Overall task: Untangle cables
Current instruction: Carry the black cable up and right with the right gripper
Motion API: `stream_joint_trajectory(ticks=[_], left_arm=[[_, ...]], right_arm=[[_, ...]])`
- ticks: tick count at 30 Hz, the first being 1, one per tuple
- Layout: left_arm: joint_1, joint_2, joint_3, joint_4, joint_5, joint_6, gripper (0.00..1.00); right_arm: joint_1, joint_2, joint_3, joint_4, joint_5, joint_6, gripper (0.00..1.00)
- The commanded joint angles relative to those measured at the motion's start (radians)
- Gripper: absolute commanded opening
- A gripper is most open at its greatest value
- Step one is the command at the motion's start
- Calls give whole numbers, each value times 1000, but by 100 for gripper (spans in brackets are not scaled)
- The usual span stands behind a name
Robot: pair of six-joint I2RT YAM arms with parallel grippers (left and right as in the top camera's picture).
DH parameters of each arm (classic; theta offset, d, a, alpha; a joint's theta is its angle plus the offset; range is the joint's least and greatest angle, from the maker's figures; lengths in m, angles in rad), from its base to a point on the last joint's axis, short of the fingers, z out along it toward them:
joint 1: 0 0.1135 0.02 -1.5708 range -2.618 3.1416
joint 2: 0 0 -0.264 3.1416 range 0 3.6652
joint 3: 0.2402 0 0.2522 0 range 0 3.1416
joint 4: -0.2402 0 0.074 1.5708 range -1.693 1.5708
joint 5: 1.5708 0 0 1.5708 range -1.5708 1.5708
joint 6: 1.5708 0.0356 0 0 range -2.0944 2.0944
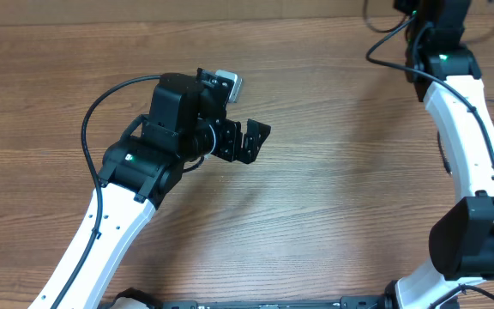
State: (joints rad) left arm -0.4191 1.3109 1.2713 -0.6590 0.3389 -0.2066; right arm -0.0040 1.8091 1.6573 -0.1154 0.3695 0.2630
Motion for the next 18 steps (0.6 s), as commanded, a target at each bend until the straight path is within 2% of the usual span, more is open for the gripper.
stream_joint_trajectory(ticks=[1,18], left_arm=[[0,-15,10,1,-6,5,100],[0,-15,10,1,-6,5,100]], right_arm=[[-40,-9,20,15,64,-31,4],[-165,221,20,123,45,-24,4]])
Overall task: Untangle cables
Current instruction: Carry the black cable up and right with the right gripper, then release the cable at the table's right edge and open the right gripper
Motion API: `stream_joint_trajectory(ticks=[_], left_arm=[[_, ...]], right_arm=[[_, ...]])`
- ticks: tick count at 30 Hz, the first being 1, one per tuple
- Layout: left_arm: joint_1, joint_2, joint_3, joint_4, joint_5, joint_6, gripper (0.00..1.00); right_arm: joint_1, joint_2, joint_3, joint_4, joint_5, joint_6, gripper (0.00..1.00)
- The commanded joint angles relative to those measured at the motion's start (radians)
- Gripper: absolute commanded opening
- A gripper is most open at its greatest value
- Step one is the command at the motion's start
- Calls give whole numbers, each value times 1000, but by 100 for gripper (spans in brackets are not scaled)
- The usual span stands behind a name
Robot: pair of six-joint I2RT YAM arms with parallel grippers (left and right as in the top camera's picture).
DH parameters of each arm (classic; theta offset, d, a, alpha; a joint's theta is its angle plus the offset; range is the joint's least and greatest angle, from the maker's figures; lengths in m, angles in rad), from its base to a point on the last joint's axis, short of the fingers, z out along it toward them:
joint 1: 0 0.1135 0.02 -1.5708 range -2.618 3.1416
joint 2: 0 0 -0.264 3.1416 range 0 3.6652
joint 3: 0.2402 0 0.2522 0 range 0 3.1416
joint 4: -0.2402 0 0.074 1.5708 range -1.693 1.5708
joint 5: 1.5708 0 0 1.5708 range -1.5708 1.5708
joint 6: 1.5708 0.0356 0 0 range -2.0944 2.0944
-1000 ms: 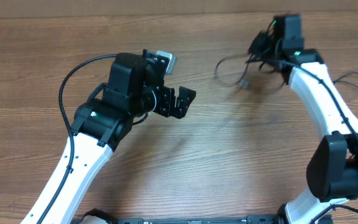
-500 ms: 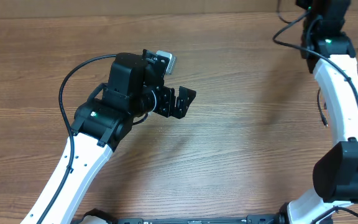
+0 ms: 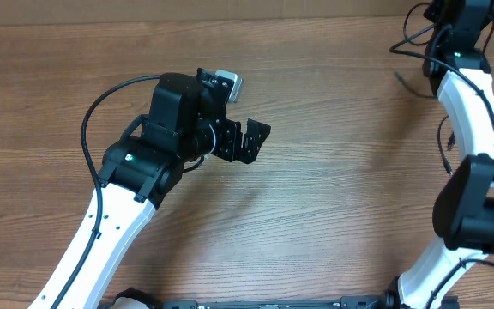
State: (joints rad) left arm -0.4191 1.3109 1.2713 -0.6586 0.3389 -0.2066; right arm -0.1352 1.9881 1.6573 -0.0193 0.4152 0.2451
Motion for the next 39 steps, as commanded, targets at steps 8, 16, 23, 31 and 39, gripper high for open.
stream_joint_trajectory(ticks=[8,16,23,31,39], left_arm=[[0,-15,10,1,-6,5,100],[0,-15,10,1,-6,5,100],[0,-15,10,1,-6,5,100],[0,-15,10,1,-6,5,100],[0,-15,10,1,-6,5,100]], right_arm=[[-113,148,20,51,-114,130,4],[-188,230,20,23,-368,152,82],[-203,234,20,-80,-377,151,100],[-201,154,20,-180,-392,146,100],[-201,-53,20,-375,-395,140,100]])
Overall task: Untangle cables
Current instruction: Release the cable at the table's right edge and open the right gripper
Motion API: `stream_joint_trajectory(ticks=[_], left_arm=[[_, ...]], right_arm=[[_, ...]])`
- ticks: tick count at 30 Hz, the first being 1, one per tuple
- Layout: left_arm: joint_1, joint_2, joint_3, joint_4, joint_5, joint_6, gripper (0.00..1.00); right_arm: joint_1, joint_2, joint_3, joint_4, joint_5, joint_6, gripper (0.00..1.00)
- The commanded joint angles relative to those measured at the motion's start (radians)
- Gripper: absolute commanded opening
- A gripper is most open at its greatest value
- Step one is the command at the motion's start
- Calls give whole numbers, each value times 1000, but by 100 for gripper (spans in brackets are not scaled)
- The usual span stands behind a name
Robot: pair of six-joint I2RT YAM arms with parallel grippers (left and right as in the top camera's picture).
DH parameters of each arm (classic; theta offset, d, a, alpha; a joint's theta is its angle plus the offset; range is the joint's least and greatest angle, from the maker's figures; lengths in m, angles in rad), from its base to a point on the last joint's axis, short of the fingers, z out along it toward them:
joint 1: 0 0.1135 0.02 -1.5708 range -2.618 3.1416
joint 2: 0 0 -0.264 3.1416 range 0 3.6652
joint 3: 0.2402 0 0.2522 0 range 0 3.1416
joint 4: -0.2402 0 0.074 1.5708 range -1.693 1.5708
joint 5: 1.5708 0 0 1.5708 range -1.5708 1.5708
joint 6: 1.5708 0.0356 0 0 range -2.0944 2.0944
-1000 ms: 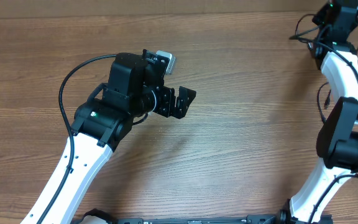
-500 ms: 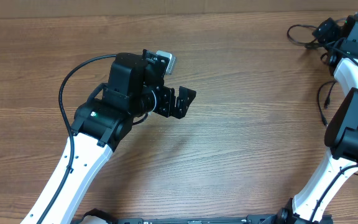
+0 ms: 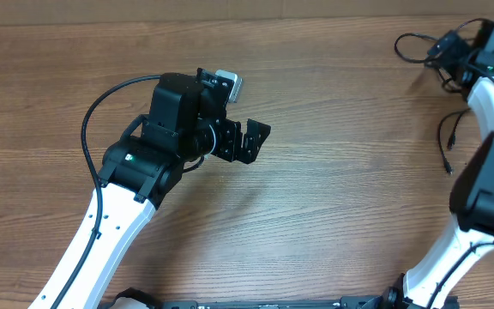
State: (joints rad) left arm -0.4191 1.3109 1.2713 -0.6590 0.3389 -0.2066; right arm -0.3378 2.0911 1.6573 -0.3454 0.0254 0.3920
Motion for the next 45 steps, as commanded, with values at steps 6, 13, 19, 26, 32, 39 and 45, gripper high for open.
stream_joint_trajectory(ticks=[6,13,19,26,32,39,45], left_arm=[[0,-15,10,1,-6,5,100],[0,-15,10,1,-6,5,100],[0,-15,10,1,-6,5,100],[0,-15,10,1,-6,5,100],[0,-15,10,1,-6,5,100],[0,-15,10,1,-6,5,100],[0,-15,10,1,-6,5,100]], right_arm=[[3,-344,20,-230,-6,-6,100],[3,-549,20,-406,-74,-6,100],[3,-665,20,-527,-359,-6,100],[3,-692,19,-740,-698,-2,100],[3,-691,19,-904,-711,-3,100],[22,-691,17,-993,-708,-10,100],[159,-688,16,-984,-706,-141,100]])
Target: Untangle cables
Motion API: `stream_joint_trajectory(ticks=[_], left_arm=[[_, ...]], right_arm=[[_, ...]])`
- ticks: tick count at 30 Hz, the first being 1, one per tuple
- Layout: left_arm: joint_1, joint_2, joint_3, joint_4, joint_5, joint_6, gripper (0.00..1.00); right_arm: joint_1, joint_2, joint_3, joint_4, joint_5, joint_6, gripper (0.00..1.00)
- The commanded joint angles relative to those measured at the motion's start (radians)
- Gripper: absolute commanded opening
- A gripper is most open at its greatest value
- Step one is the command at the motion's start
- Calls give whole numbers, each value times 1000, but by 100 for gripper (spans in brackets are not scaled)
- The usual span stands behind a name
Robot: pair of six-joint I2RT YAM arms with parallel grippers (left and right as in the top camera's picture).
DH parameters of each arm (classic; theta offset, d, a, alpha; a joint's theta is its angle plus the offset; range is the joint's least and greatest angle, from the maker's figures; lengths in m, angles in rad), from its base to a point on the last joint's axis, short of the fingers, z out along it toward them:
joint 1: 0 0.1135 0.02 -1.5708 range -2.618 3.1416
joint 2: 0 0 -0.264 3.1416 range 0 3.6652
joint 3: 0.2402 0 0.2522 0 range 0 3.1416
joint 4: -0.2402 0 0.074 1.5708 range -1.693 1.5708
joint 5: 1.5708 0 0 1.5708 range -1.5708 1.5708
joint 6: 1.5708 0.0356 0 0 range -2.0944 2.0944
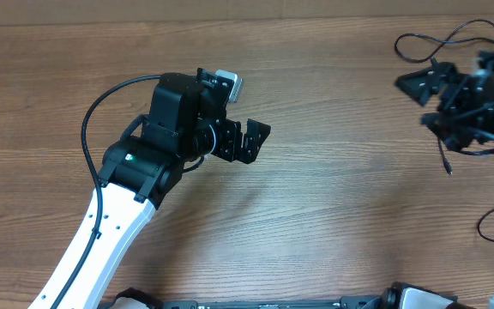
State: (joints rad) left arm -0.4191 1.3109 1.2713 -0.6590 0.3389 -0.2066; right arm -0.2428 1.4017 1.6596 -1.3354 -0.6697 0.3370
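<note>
Thin black cables lie tangled at the table's right end. One loop [425, 41] curls along the far edge, a loose plug end [447, 166] points toward me, and another loop [490, 225] lies near the right edge. My right gripper [420, 104] hovers between the far loop and the plug end, pointing left, open with nothing between its fingers. More cable runs under its wrist, partly hidden. My left gripper [245, 140] hangs open over the middle of the table, far from the cables.
The wooden table [333, 215] ends at a pale wall strip along the far edge. The left arm's own black cable [97, 112] arcs beside its forearm. The right arm's white link shows at the bottom right corner.
My right gripper was at the far right corner by the cable loop and is now lower and further left, pointing left and open. The left arm has not moved.
At first my right wrist was at the far edge, with a cable loop left of it. Later the wrist stood further right, and the loop had shifted right too. Now the gripper is open below the loop. The left arm stayed still.
</note>
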Motion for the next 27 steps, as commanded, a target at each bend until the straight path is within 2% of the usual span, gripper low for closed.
stream_joint_trajectory(ticks=[1,7,11,27], left_arm=[[0,-15,10,1,-6,5,100],[0,-15,10,1,-6,5,100],[0,-15,10,1,-6,5,100],[0,-15,10,1,-6,5,100]], right_arm=[[92,3,13,8,3,-101,100],[271,16,-6,24,231,-106,100],[342,29,-14,50,269,-106,100],[357,37,-14,58,269,-106,100]])
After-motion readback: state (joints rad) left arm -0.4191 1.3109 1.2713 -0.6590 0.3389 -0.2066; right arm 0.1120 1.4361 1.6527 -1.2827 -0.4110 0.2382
